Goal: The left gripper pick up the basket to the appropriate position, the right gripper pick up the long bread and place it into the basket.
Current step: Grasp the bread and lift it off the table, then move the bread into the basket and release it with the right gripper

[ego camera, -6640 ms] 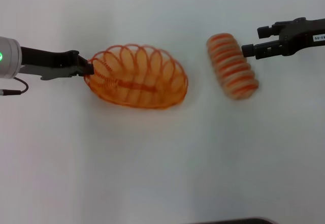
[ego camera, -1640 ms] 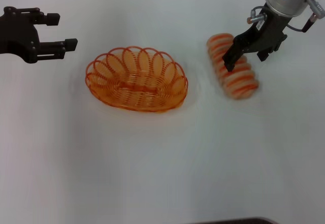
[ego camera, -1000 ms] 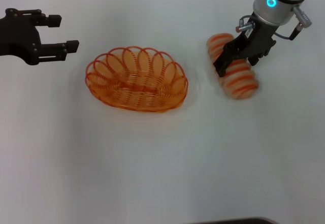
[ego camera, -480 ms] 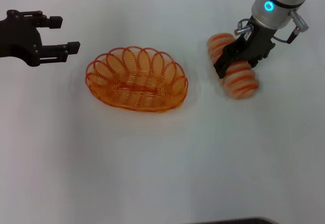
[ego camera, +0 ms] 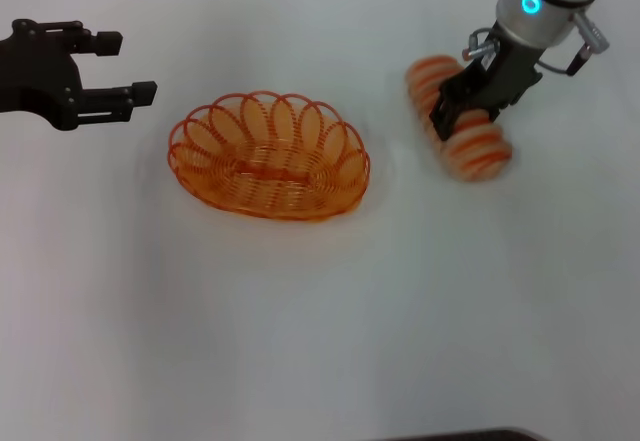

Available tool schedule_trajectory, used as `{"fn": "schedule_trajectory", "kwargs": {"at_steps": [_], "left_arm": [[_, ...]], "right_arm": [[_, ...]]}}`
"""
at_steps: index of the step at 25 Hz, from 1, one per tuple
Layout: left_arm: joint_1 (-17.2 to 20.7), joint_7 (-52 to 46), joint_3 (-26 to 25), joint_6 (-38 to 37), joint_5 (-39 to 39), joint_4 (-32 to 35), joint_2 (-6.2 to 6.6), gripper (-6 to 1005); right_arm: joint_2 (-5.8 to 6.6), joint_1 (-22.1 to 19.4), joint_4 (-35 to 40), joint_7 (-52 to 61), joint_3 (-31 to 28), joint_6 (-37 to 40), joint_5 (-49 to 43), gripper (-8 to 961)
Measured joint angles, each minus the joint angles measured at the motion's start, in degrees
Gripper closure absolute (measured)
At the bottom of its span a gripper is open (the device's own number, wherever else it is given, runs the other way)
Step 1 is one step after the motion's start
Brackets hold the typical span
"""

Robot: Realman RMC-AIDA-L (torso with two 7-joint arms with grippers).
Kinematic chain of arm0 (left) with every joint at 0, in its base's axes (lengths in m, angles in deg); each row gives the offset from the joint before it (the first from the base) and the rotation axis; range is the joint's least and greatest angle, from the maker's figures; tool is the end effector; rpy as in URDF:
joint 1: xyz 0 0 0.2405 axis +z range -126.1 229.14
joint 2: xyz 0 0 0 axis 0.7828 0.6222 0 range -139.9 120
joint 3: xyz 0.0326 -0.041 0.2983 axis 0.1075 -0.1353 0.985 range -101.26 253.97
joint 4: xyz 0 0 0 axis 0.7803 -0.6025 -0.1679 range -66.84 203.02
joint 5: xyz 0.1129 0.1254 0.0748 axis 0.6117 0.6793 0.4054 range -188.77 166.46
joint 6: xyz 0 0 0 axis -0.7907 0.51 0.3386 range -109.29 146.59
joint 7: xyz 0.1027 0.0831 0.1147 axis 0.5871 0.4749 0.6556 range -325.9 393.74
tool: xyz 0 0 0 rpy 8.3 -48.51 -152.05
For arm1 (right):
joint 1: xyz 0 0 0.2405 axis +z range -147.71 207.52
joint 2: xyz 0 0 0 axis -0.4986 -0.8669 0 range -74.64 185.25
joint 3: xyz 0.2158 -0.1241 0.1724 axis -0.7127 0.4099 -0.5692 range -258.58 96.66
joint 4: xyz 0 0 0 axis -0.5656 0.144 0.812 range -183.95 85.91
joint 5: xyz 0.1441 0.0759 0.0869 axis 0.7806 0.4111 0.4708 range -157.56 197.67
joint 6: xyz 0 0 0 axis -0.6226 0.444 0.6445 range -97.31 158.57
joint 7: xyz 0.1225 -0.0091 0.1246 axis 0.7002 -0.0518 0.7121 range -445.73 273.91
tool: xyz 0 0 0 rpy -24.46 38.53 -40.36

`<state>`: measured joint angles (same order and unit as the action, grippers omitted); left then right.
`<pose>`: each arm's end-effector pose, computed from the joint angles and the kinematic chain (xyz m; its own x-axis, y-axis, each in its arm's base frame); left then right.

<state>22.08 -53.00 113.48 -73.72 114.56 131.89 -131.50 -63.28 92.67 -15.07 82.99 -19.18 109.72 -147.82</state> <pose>-0.2638 0.3579 -0.0023 0.9252 0.2251 0.3055 0.3309 -0.8725 -0.3595 0.2219 0.4343 -0.0709 0.3112 -0.9402 0.1387 -0.7189 -0.3284 -0.6126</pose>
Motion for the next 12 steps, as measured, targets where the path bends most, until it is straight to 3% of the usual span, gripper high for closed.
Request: {"fn": "schedule_trajectory", "kwargs": {"at_steps": [12], "left_arm": [[0.08, 0.10, -0.31, 1.12, -0.24, -0.21, 0.00, 296]], "right_arm": [[-0.53, -2.10, 12.23, -5.44, 0.00, 9.40, 0.27, 397]]}}
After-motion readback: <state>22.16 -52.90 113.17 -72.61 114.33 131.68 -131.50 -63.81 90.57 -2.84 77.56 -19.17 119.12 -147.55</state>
